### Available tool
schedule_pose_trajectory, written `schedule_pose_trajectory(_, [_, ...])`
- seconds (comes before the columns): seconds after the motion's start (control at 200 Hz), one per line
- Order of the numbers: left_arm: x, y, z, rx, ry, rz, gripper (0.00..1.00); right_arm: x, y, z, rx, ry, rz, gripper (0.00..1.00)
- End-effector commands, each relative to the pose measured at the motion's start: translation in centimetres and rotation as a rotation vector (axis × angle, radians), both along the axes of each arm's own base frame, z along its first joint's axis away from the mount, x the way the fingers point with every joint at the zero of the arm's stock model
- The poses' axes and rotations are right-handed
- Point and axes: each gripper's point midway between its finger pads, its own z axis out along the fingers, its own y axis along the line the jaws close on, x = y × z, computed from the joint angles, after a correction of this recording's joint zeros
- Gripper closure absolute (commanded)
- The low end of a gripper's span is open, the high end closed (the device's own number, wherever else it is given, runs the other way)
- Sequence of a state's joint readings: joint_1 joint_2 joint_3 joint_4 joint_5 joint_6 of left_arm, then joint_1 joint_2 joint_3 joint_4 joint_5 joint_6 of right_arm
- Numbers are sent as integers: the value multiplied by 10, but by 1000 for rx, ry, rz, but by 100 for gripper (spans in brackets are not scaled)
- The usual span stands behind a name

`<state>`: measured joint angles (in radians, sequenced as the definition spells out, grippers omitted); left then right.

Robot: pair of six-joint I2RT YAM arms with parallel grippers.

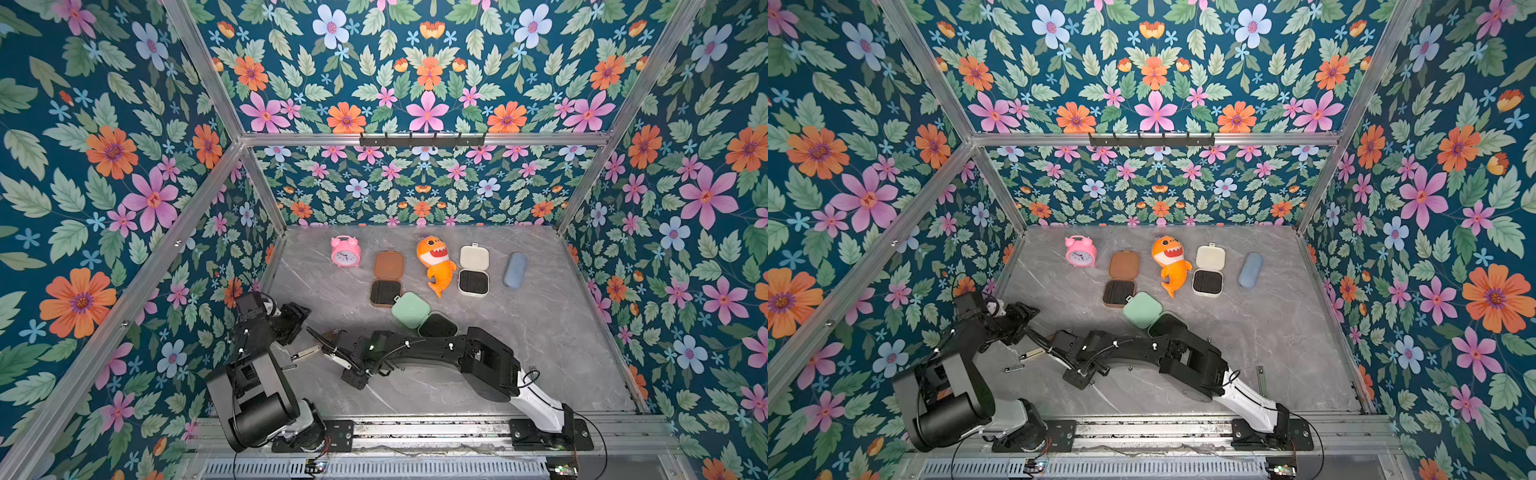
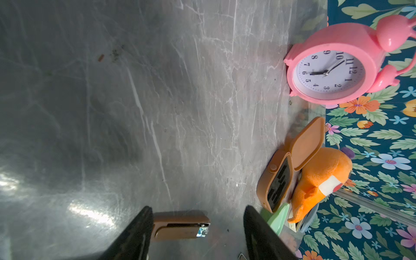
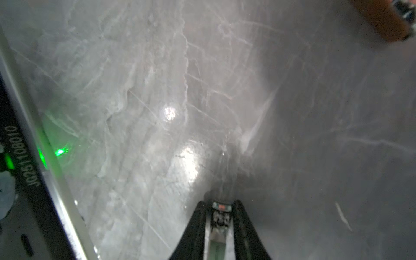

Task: Organize nail clipper sets
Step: Pick up the nail clipper from the center of the board, then place the nail clipper in the storage box.

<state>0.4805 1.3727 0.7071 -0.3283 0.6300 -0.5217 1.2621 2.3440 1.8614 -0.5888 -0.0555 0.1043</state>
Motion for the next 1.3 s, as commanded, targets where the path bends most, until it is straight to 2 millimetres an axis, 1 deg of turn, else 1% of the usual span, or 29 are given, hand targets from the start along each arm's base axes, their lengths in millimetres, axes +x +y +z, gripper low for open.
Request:
schedule_pose_trajectory(0.0, [1,-1,2,2,-13,-6,33,-21,-31,-24,-129,109,2,80])
schedule_pose_trajectory(0.145, [0,-1,0,0,-11,-4,33,-20,-33,-21,-125,112,-7,85])
schedule_pose_trajectory(0.24, [0,-2,1,5,-12,-6,33,-15,-34,-12,-107,100,-23,87])
schedule_pose_trajectory(0.37, [0,-10,1,14,-4,-27,33,0,-38,10,-59,70,-60,89])
schedule_pose_trajectory(0.48, [1,-23,-1,18,9,-63,33,18,-49,35,-13,19,-104,89])
schedule_pose_trajectory(0.56, [2,-42,-3,23,20,-111,33,35,-64,53,13,-34,-143,89])
schedule_pose_trajectory(0.66, [5,-78,-3,27,24,-186,33,59,-92,66,30,-83,-201,88])
schedule_pose_trajectory(0.755, [4,-110,-4,16,20,-237,33,87,-128,66,22,-100,-283,88])
schedule_pose_trajectory(0.875, [4,-143,-4,9,14,-283,33,125,-176,58,3,-116,-394,89])
schedule_pose_trajectory(1.0, [6,-170,-1,11,5,-323,33,155,-212,56,10,-124,-484,89])
schedule_pose_trajectory(1.105, [9,-197,-2,-6,0,-365,33,172,-230,52,21,-133,-522,89])
schedule_pose_trajectory(1.22, [13,-224,-8,-8,8,-415,33,184,-241,43,10,-147,-528,89])
schedule_pose_trajectory(1.295, [17,-238,-11,-10,13,-441,34,186,-244,38,5,-150,-516,89])
